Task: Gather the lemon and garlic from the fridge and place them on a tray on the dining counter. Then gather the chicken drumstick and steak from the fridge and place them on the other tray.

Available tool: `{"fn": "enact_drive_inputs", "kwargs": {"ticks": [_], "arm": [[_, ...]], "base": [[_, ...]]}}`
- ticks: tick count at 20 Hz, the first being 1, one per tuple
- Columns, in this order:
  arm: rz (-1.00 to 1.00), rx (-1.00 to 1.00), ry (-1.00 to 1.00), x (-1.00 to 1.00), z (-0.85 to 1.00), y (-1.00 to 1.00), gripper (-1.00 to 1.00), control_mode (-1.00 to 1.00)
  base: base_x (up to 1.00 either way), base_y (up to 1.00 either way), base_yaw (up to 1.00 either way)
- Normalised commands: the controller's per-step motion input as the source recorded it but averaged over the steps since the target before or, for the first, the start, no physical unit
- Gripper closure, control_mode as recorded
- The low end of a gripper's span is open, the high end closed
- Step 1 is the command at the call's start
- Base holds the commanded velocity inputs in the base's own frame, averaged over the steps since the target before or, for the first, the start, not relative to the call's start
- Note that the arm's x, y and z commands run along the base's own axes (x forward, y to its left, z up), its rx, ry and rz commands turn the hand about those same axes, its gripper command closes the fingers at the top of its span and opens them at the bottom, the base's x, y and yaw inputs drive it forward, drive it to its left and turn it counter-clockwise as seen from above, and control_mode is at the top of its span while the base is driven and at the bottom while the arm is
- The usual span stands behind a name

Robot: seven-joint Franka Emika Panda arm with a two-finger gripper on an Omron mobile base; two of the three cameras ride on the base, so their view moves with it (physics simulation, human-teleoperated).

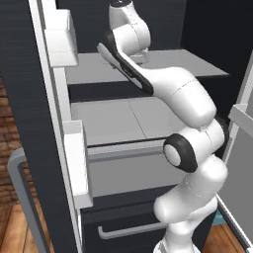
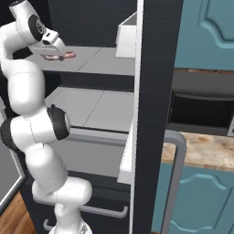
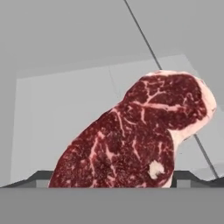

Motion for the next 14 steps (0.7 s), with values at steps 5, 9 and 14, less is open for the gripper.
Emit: {"fn": "enact_drive_inputs", "kwargs": {"ticks": [5,9,14], "arm": [[0.10,0.14,-0.20,-1.00,-0.22,-0.50,1.00,-1.00],[0.14,0.11,-0.10,-0.99,-0.11,-0.44,1.00,-1.00],[0.17,-0.02,0.00,-0.75,0.00,-0.15,1.00,-1.00]], "base": [[0.00,0.00,0.00],[0.00,0.00,0.00],[0.00,0.00,0.00]]}}
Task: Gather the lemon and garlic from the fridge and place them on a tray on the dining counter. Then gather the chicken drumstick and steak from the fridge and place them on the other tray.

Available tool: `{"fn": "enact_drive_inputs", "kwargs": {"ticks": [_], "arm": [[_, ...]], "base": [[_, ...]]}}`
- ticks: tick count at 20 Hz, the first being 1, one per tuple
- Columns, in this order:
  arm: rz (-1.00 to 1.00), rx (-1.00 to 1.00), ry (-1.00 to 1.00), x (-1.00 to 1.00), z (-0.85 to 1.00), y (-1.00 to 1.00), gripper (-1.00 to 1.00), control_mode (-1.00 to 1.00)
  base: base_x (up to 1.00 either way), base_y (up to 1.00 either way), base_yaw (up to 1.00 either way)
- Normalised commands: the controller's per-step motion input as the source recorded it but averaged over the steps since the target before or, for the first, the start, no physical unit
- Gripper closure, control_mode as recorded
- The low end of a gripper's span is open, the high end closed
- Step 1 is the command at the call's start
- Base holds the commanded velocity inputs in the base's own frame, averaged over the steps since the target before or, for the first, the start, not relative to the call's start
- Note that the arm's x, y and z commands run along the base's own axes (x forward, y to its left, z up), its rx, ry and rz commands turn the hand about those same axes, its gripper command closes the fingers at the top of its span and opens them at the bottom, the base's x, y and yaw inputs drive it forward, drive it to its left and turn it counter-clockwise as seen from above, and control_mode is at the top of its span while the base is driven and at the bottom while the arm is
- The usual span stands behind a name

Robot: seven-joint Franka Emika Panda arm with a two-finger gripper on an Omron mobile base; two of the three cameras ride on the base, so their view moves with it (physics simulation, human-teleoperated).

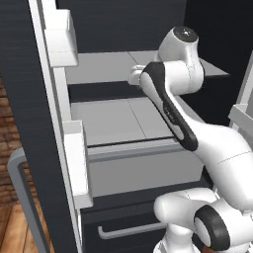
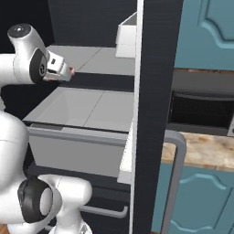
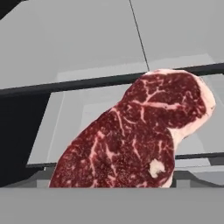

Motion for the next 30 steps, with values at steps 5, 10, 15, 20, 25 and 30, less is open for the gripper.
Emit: {"fn": "enact_drive_inputs", "kwargs": {"ticks": [5,10,15,20,25,30], "arm": [[0.16,-0.01,0.05,-0.82,0.01,-0.10,1.00,-1.00],[0.11,-0.01,0.14,-0.73,0.05,-0.09,1.00,-1.00],[0.00,-0.03,0.09,-0.86,0.08,-0.14,1.00,-1.00],[0.00,-0.01,0.08,-0.86,0.10,-0.08,1.00,-1.00],[0.00,-0.05,0.05,-0.85,0.08,-0.25,1.00,-1.00],[0.00,-0.08,0.03,-0.66,0.00,-0.25,1.00,-1.00]], "base": [[0.00,0.00,0.00],[0.00,0.00,0.00],[0.00,0.00,0.00],[0.00,0.00,0.00],[0.00,0.00,0.00],[0.00,0.00,0.00]]}}
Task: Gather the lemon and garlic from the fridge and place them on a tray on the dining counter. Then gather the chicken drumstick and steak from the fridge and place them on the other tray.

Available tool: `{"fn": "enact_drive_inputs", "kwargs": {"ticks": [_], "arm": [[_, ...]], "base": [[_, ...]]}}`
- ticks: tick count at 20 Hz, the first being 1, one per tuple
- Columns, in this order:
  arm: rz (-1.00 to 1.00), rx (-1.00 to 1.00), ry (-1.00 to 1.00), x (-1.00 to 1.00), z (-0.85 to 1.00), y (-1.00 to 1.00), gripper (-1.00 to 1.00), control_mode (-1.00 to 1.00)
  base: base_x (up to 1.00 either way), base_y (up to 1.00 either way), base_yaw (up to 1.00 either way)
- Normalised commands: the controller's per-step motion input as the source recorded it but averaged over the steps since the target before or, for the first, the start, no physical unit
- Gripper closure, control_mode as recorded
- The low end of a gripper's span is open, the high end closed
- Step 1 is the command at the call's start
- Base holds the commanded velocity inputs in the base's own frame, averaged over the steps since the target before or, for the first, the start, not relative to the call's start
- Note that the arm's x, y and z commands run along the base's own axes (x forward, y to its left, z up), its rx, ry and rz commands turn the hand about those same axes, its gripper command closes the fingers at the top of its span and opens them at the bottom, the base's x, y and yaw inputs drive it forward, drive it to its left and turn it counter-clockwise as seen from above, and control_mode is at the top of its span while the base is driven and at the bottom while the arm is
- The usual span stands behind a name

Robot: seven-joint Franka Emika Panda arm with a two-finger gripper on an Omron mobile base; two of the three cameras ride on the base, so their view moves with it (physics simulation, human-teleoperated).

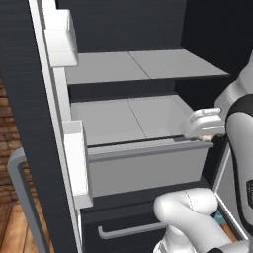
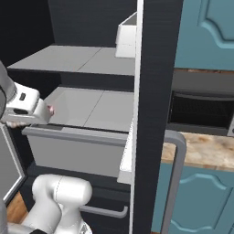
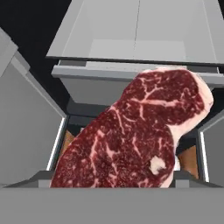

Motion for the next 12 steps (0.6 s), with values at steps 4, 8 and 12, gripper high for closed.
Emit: {"fn": "enact_drive_inputs", "kwargs": {"ticks": [4,8,12], "arm": [[-0.04,-0.13,0.00,-0.15,0.00,-0.31,1.00,-1.00],[-0.02,-0.05,0.01,-0.28,-0.12,-0.10,1.00,-1.00],[0.00,0.03,0.00,0.00,-0.30,0.00,1.00,-1.00]], "base": [[0.00,0.00,0.00],[0.00,0.00,0.00],[0.00,0.00,0.00]]}}
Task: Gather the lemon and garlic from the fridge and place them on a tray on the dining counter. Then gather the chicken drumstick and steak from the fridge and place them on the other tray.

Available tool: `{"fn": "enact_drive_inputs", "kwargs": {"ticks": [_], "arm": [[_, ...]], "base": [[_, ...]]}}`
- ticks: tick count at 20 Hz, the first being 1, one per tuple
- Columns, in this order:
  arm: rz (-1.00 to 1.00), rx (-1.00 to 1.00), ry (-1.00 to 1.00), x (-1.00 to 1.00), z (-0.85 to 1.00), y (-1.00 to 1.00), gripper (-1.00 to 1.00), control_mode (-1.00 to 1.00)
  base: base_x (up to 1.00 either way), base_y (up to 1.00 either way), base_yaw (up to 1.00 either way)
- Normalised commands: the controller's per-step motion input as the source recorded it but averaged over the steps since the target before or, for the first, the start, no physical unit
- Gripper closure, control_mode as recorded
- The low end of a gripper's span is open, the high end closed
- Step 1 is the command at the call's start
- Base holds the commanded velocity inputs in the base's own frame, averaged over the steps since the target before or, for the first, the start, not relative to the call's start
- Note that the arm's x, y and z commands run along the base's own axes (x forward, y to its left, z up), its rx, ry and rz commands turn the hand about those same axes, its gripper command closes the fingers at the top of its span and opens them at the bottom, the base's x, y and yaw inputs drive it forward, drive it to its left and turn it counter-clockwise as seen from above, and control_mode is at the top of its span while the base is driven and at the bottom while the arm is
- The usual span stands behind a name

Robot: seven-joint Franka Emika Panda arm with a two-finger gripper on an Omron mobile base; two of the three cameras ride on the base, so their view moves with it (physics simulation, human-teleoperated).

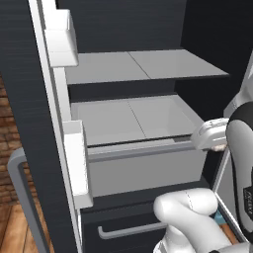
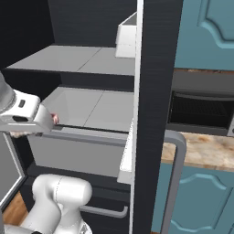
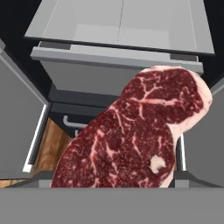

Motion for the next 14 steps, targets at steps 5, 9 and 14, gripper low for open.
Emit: {"fn": "enact_drive_inputs", "kwargs": {"ticks": [5,9,14], "arm": [[0.00,0.06,0.00,0.00,-0.37,0.00,1.00,-1.00],[0.00,0.00,0.00,0.00,-0.02,0.00,1.00,1.00],[0.00,0.00,0.00,0.00,0.00,0.00,1.00,1.00]], "base": [[0.00,0.00,0.00],[-0.05,0.02,0.00],[-0.67,0.22,-0.01]]}}
